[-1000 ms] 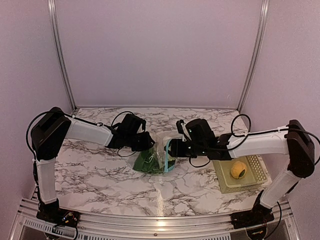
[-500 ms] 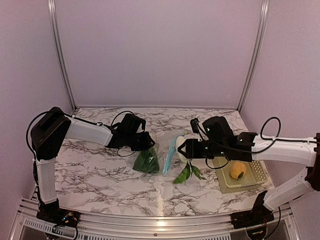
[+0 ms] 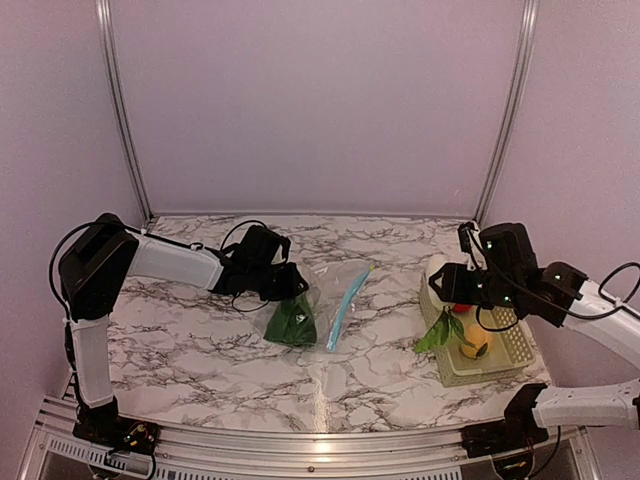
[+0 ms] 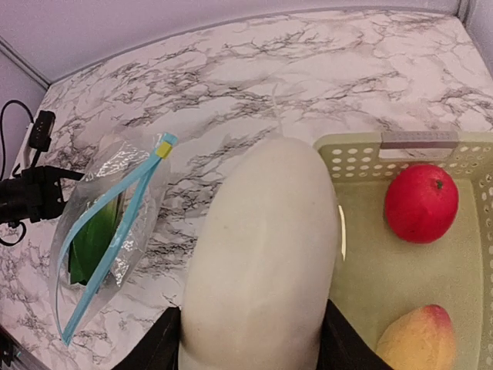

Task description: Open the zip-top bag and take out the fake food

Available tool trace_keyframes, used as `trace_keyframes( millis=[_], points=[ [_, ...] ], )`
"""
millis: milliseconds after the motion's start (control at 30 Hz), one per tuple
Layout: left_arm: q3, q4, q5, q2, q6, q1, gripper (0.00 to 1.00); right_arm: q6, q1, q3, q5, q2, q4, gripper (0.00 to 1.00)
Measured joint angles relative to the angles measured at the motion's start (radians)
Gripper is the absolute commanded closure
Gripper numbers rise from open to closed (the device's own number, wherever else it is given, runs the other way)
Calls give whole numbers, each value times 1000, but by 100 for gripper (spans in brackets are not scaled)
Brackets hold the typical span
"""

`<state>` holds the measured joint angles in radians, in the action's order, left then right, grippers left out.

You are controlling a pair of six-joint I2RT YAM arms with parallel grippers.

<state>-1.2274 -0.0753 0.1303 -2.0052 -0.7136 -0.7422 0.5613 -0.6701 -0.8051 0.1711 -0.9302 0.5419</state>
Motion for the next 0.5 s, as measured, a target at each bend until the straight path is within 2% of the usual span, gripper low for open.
trace_keyframes(
  millis=[167, 333, 500],
  points=[
    [0, 15, 0, 10, -1, 0, 80, -82, 166, 14, -18, -3, 45, 61],
    [0, 29, 1, 17, -1, 0, 80, -126, 275, 11, -31, -101, 61, 61],
    [0, 59, 3, 30, 2, -1, 80, -153, 328, 11, -30, -206, 66, 53]
  ],
)
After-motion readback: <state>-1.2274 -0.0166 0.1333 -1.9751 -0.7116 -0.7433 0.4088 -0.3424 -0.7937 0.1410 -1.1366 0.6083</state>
